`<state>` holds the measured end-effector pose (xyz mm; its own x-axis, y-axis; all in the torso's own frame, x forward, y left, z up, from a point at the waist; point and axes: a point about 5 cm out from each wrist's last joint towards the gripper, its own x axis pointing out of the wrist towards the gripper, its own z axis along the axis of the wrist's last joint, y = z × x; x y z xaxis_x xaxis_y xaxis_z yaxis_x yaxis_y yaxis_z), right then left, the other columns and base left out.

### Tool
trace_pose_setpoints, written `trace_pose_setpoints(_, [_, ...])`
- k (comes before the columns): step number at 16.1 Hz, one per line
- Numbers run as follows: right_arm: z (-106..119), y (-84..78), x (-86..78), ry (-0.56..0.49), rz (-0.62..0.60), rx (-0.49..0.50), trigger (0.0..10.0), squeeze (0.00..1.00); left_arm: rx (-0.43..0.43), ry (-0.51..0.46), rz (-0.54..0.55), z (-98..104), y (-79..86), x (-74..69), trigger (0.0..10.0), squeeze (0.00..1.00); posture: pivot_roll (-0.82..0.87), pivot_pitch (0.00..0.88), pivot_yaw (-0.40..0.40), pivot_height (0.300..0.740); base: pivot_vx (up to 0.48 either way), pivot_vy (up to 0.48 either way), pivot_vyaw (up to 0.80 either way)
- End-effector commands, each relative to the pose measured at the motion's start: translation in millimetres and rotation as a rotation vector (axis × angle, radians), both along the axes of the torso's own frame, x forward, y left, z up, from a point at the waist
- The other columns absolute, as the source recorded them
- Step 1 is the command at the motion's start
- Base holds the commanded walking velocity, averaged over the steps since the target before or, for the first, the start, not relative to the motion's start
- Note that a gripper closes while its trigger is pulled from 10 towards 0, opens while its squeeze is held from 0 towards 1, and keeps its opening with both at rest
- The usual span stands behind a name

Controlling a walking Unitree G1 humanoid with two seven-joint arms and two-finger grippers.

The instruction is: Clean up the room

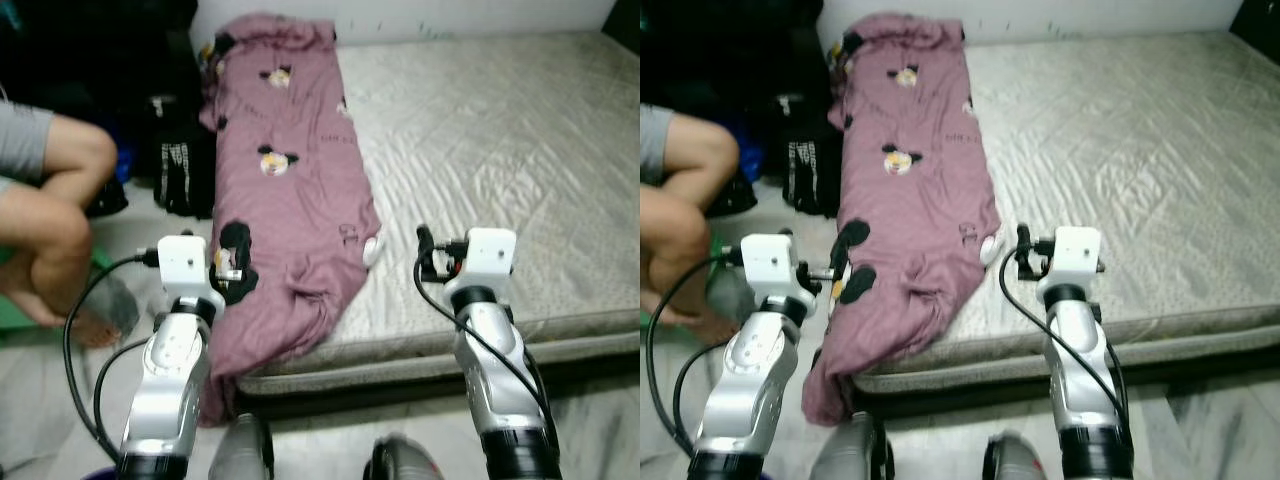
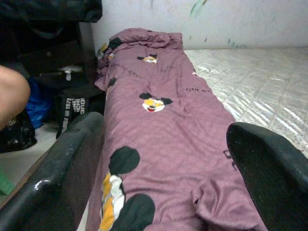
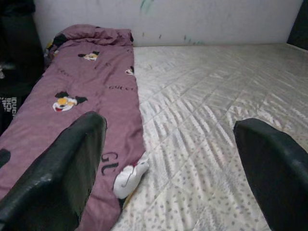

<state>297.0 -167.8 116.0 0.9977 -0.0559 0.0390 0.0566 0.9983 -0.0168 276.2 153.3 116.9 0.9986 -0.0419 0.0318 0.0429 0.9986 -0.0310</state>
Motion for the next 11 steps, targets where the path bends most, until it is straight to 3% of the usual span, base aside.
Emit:
trace_pose_setpoints(1, [-2.3, 2.1, -0.5, 0.013, 0.016, 0.003, 10.0, 0.00, -0.001, 0.008, 0.025, 0.0, 3.6, -0.1, 10.0, 0.00, 0.02, 0.092, 0.034, 0.622, 0.000, 0.000, 0.00])
trace_pose_setpoints(11, [-5.8, 4.8, 0.7, 0.042, 0.051, 0.010, 10.0, 0.00, -0.013, 0.008, 0.052, 2.5, 4.6, 2.9, 10.0, 0.00, 0.03, 0.116, 0.014, 0.622, 0.000, 0.000, 0.00])
